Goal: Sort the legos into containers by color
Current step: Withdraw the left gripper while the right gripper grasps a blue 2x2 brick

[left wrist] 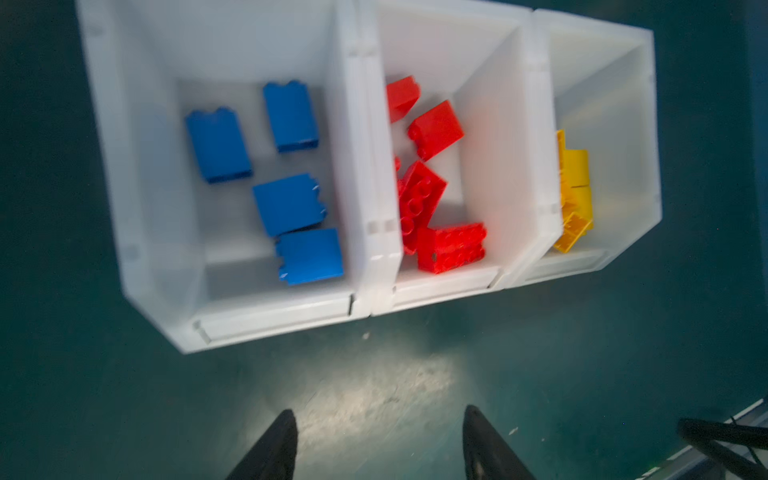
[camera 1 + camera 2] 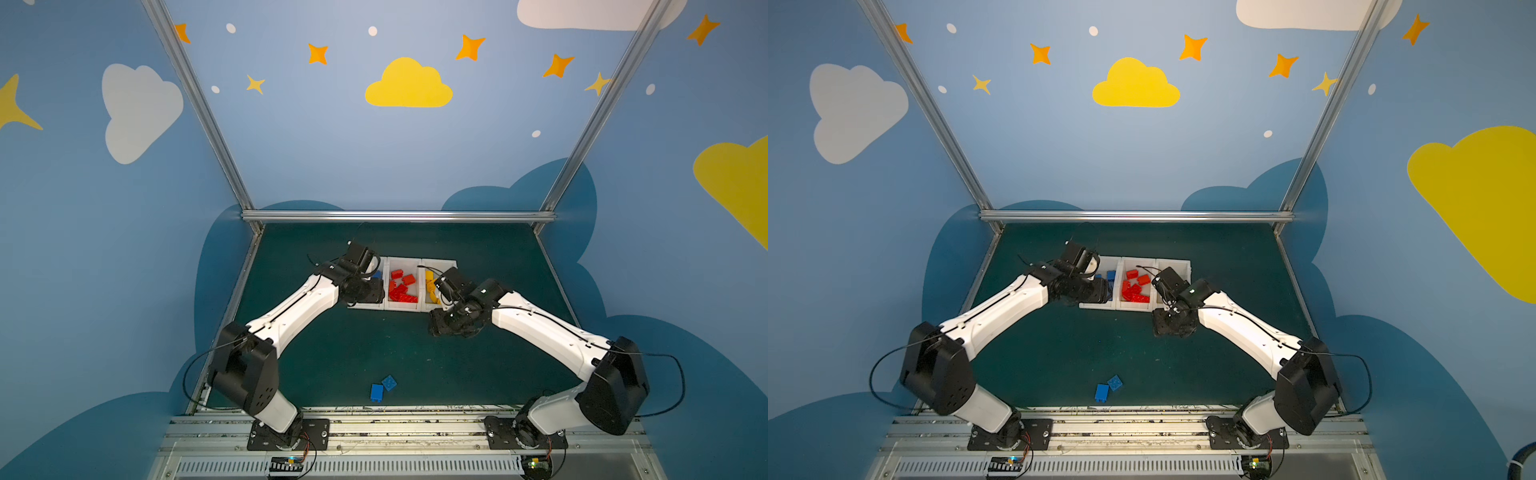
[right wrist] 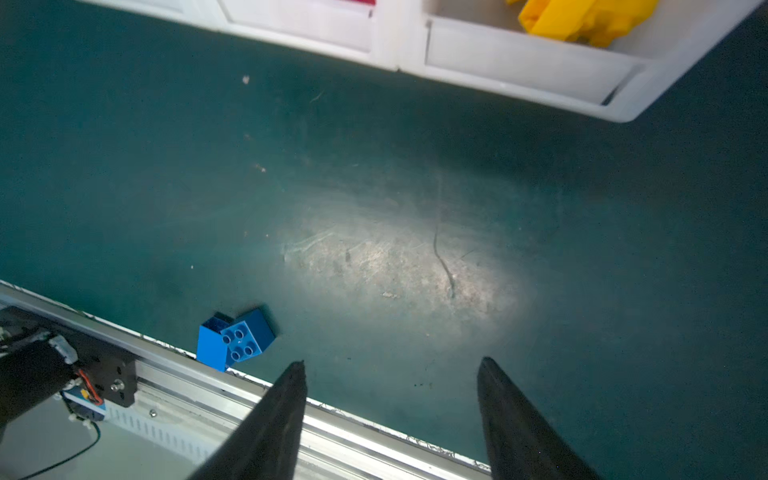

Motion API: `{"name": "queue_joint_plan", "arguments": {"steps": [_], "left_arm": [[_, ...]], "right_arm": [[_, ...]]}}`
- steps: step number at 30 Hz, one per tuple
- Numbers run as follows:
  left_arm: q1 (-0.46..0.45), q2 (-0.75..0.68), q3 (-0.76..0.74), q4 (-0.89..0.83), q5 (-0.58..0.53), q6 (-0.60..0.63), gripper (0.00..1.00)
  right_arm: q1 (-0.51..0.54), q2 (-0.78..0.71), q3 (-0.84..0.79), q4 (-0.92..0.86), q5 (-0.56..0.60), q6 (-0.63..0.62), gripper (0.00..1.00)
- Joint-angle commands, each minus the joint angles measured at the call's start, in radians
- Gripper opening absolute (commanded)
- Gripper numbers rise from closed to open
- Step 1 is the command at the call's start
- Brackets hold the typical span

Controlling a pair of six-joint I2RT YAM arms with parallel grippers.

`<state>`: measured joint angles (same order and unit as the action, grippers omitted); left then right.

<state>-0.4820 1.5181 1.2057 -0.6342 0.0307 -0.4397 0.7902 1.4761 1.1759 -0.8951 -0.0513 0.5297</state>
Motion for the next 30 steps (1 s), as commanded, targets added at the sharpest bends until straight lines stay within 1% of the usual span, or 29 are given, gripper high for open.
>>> {"name": "queue_joint_plan", "arguments": {"steps": [1, 5, 10, 16, 21, 30], "left_arm": [[0.022, -0.111, -0.085, 0.061, -0.046, -0.049, 0.64], [0.045, -0.224, -0.172, 0.043, -0.074, -0.084, 0.65], [0.073, -0.365, -0.294, 0.069, -0.092, -0.123, 0.65], [0.085, -0.475, -0.373, 0.048, -0.105, -0.154, 0.66], [0.090, -0.520, -0.411, 0.022, -0.115, -0.176, 0.66], [0.090, -0.577, -0.438, -0.007, -0.140, -0.181, 0.66]], "right_arm": [[0.068, 0.024, -0.007, -0.022, -0.009, -0.069, 0.66], [0.167, 0.061, -0.016, -0.020, -0.017, -0.093, 0.67], [0.278, 0.116, -0.022, 0.013, -0.023, -0.072, 0.67], [0.381, 0.223, 0.034, 0.032, -0.013, -0.050, 0.67], [0.433, 0.302, 0.084, 0.015, -0.002, -0.050, 0.67], [0.459, 0.369, 0.130, 0.020, -0.008, -0.061, 0.67]]}}
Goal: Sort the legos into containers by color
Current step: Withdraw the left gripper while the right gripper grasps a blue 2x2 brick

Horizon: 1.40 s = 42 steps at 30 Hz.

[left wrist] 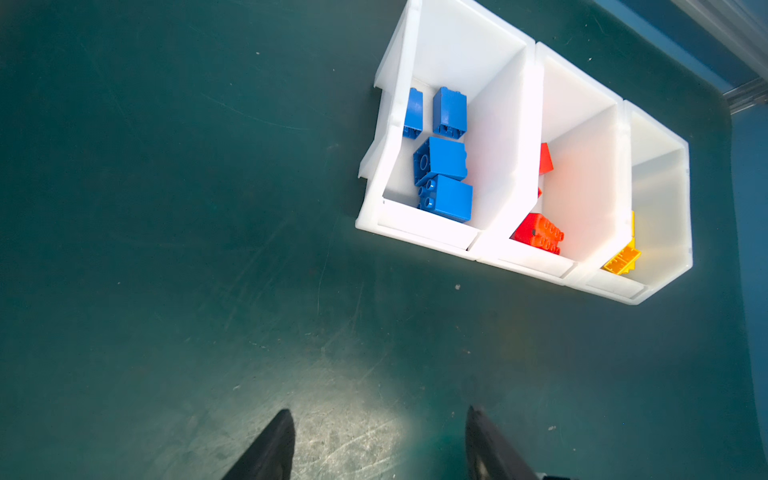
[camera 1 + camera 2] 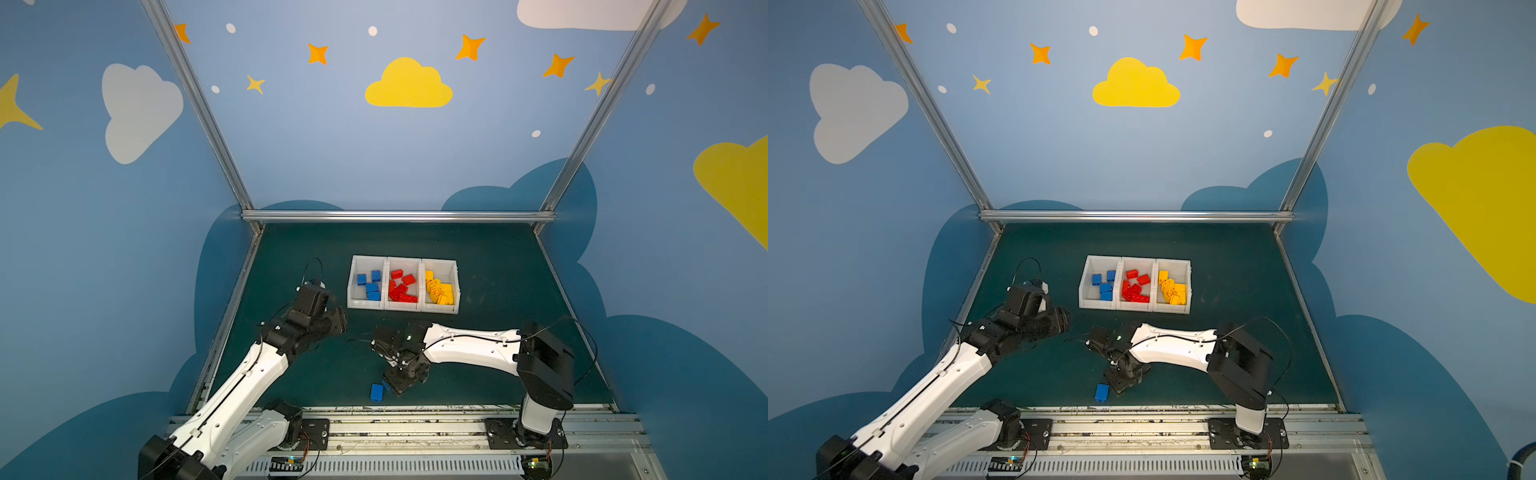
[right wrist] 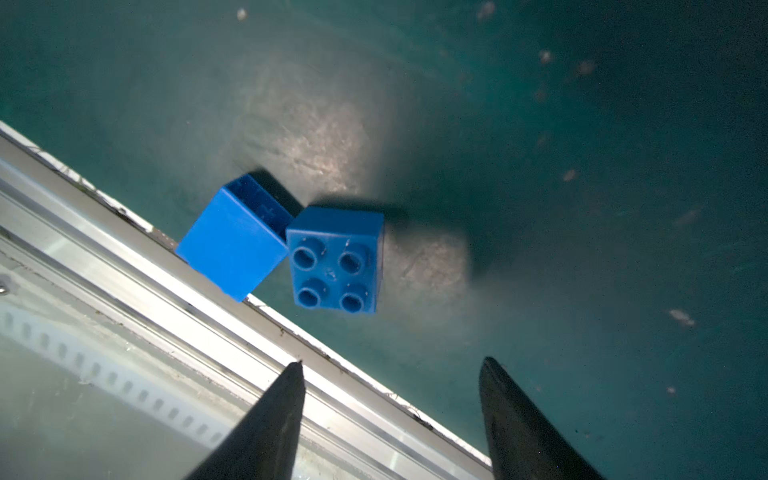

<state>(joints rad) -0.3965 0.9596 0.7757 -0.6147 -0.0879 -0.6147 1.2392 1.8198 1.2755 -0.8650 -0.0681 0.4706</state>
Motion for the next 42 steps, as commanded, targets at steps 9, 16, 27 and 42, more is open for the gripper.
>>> {"name": "queue_joint_plan", "arguments": {"steps": [9, 16, 27, 42], "left_arm": [[0.005, -0.027, -0.012, -0.025, -0.016, -0.007, 0.65], [0.005, -0.048, -0.011, -0.039, -0.023, -0.001, 0.65], [0.004, -0.053, -0.016, -0.042, -0.019, -0.003, 0.65], [0.006, -0.069, -0.048, -0.025, -0.024, -0.019, 0.65]], "right_arm": [[0.031, 0.122, 0.106, -0.028, 0.004, -0.001, 0.64], [0.029, 0.162, 0.138, -0.049, 0.011, 0.002, 0.57], [0.018, 0.184, 0.146, -0.052, 0.022, 0.015, 0.45], [-0.009, 0.150, 0.102, -0.027, 0.036, 0.040, 0.31]]}}
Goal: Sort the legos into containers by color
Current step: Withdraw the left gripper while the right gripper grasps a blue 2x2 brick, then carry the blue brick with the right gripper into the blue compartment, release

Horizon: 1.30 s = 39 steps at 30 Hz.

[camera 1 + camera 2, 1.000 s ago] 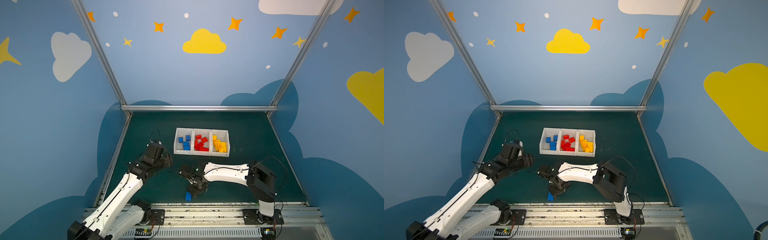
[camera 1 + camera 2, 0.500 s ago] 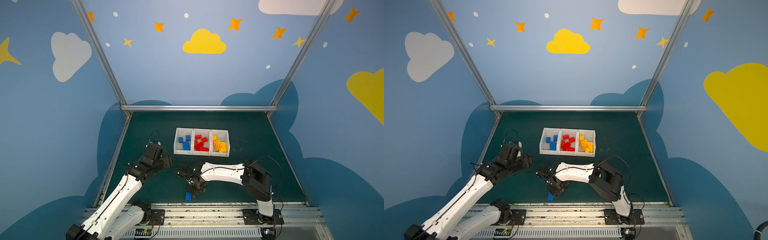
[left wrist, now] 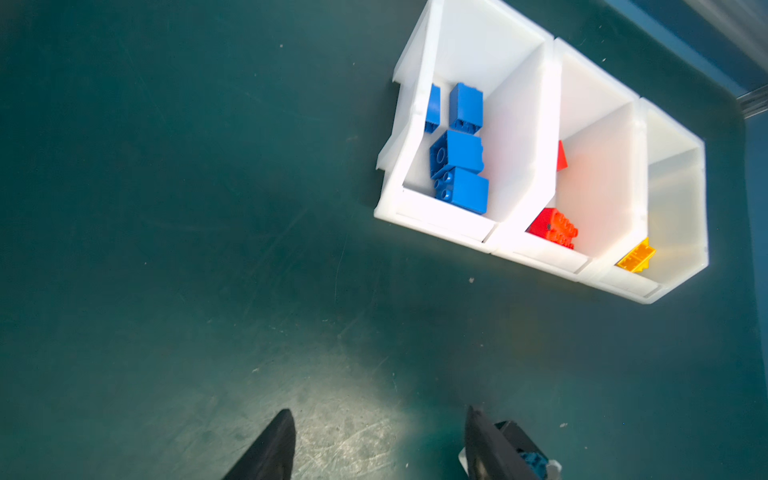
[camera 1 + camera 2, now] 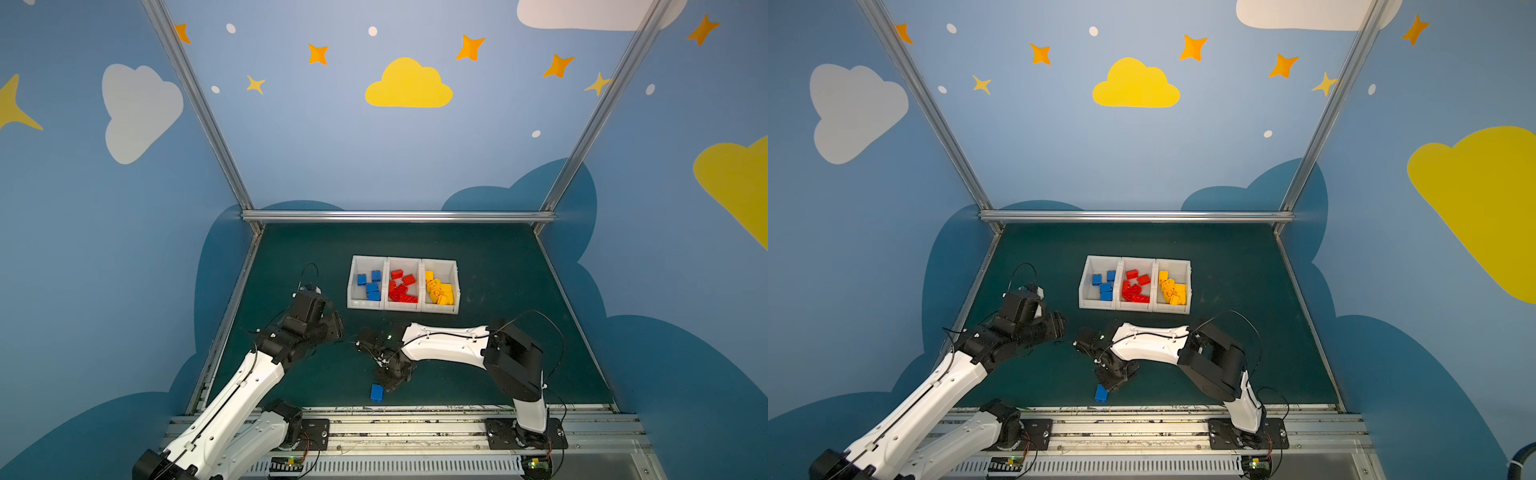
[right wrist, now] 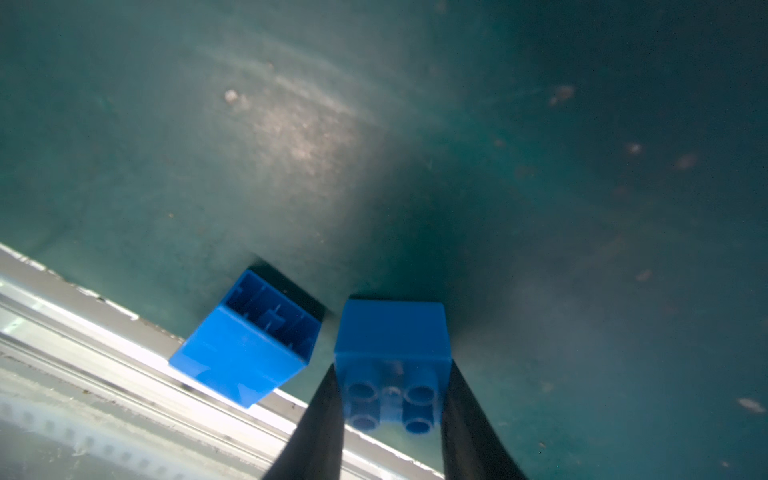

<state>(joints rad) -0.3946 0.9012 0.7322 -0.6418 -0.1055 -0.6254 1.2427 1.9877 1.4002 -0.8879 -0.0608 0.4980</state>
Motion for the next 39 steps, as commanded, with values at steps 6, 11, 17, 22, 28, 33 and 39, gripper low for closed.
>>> {"name": "queue_joint_plan", "arguments": {"steps": [6, 11, 17, 22, 28, 33, 39], "left_arm": [[0.005, -0.034, -0.013, -0.014, -0.018, -0.007, 0.65], [0.004, -0.070, -0.042, -0.021, -0.020, -0.022, 0.65], [0.005, -0.107, -0.062, -0.036, -0.028, -0.029, 0.65], [0.008, -0.127, -0.091, -0.049, -0.033, -0.039, 0.65], [0.010, -0.166, -0.122, -0.035, -0.027, -0.059, 0.65], [0.010, -0.168, -0.131, -0.027, -0.011, -0.063, 0.65], [0.009, -0.163, -0.137, -0.014, 0.011, -0.062, 0.65]], "right_arm": [[-0.046, -0.045, -0.030, -0.004, 0.026, -0.013, 0.30], [-0.095, -0.062, 0.014, -0.032, 0.035, -0.065, 0.29], [-0.151, -0.047, 0.139, -0.074, 0.048, -0.146, 0.29], [-0.198, 0.039, 0.355, -0.152, 0.075, -0.224, 0.29], [-0.268, 0.193, 0.688, -0.235, 0.080, -0.312, 0.29], [-0.330, 0.357, 0.973, -0.282, 0.061, -0.378, 0.28], [-0.369, 0.432, 1.032, -0.166, 0.084, -0.400, 0.29]]}}
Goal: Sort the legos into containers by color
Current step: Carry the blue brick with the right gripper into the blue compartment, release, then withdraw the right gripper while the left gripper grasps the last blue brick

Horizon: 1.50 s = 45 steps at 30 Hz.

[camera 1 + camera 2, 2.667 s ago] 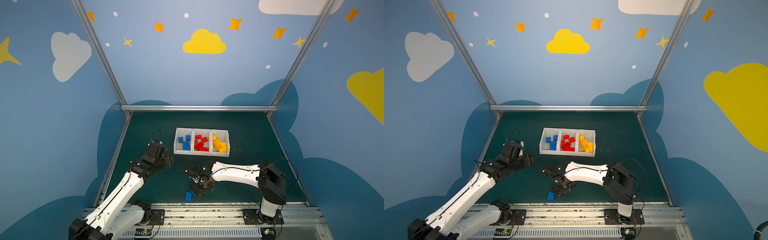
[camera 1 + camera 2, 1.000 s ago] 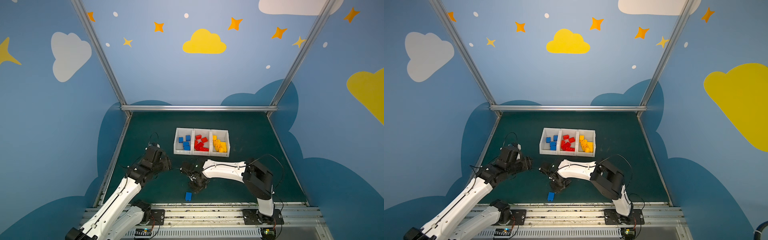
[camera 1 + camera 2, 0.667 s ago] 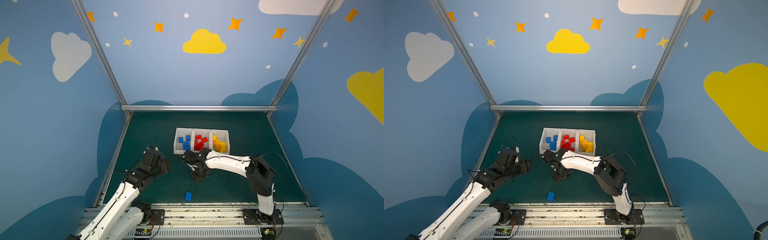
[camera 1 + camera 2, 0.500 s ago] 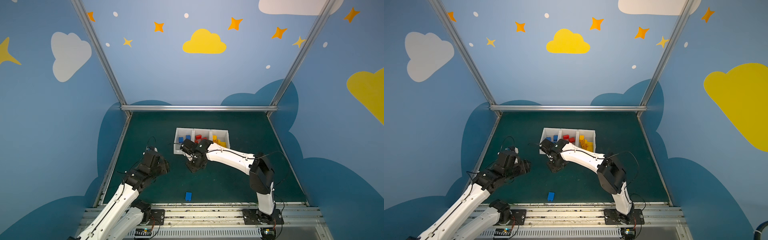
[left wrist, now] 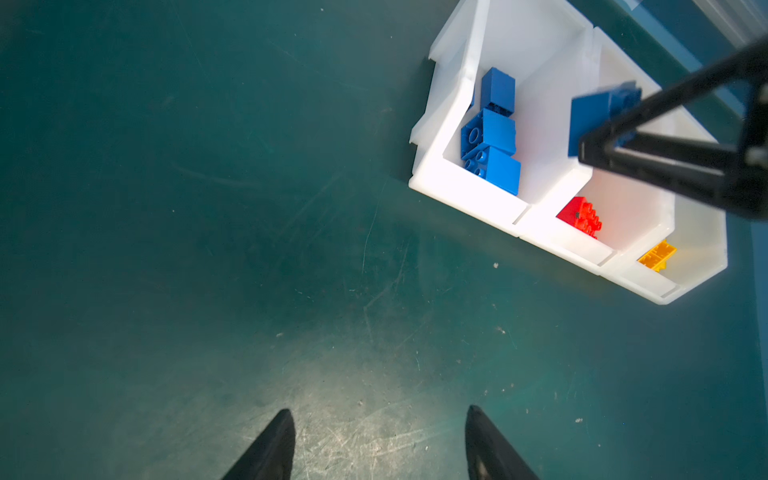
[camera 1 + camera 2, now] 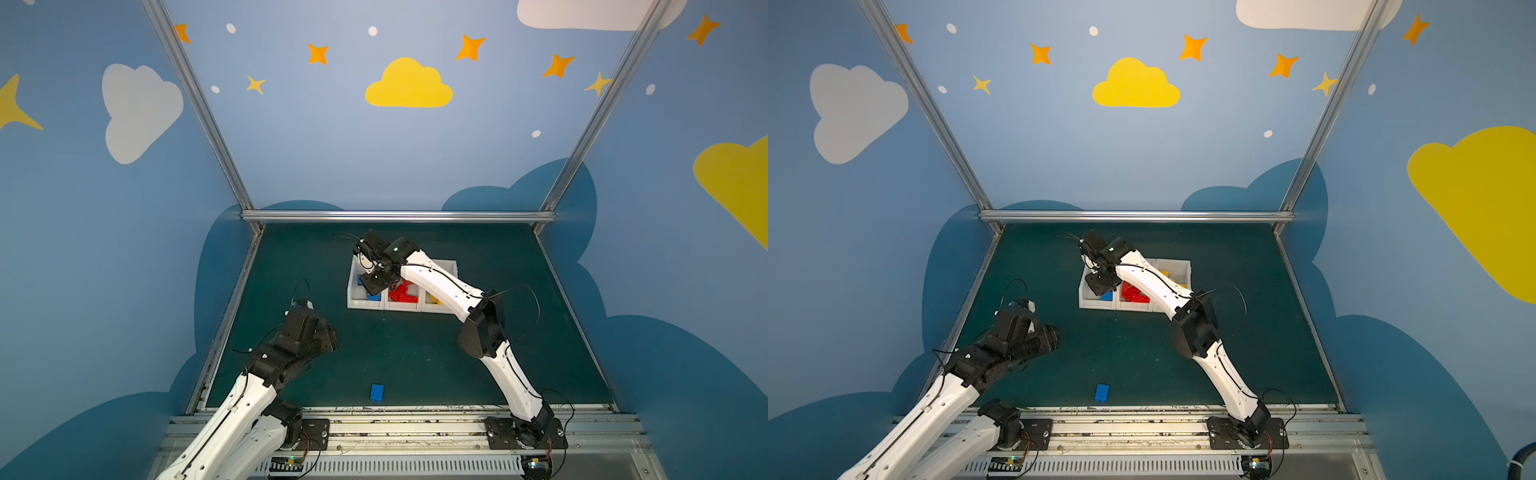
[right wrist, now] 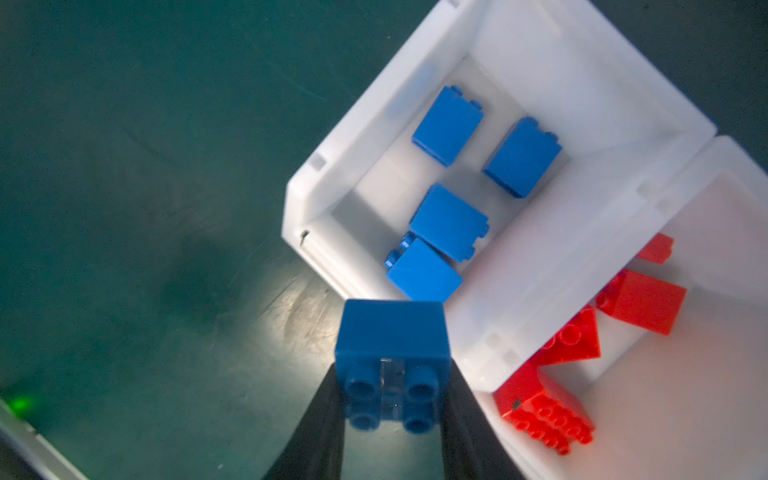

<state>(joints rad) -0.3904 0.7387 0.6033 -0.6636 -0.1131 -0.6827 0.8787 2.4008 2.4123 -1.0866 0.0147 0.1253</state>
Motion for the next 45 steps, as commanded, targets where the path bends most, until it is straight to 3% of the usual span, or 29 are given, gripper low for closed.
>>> {"name": "queue_joint_plan", "arguments": {"steps": [1, 7, 8, 11, 13, 28, 37, 45], "left_arm": [[0.004, 0.002, -0.009, 0.010, 0.022, -0.004, 0.65], [0.005, 0.024, -0.011, 0.025, 0.047, 0.003, 0.65], [0.005, 0.026, -0.012, 0.027, 0.050, 0.003, 0.65], [0.005, 0.032, -0.011, 0.032, 0.056, 0.005, 0.65], [0.004, 0.035, -0.010, 0.032, 0.058, 0.006, 0.66], [0.005, 0.044, -0.011, 0.039, 0.094, 0.015, 0.66], [0.002, 0.069, -0.014, 0.047, 0.129, 0.018, 0.66], [-0.012, 0.098, -0.008, 0.051, 0.154, 0.032, 0.66]], "right_arm": [[-0.006, 0.021, 0.010, 0.057, 0.014, -0.033, 0.29], [-0.014, 0.023, -0.013, 0.166, 0.009, -0.038, 0.32], [-0.015, 0.024, -0.013, 0.177, -0.005, -0.041, 0.35], [-0.015, 0.027, -0.014, 0.188, -0.025, -0.044, 0.58], [-0.016, 0.023, -0.015, 0.182, -0.021, -0.036, 0.65], [-0.033, -0.223, -0.208, 0.130, 0.010, 0.021, 0.68], [-0.056, -0.549, -0.639, 0.124, 0.049, 0.117, 0.68], [-0.058, -0.901, -1.160, 0.265, 0.104, 0.381, 0.68]]}}
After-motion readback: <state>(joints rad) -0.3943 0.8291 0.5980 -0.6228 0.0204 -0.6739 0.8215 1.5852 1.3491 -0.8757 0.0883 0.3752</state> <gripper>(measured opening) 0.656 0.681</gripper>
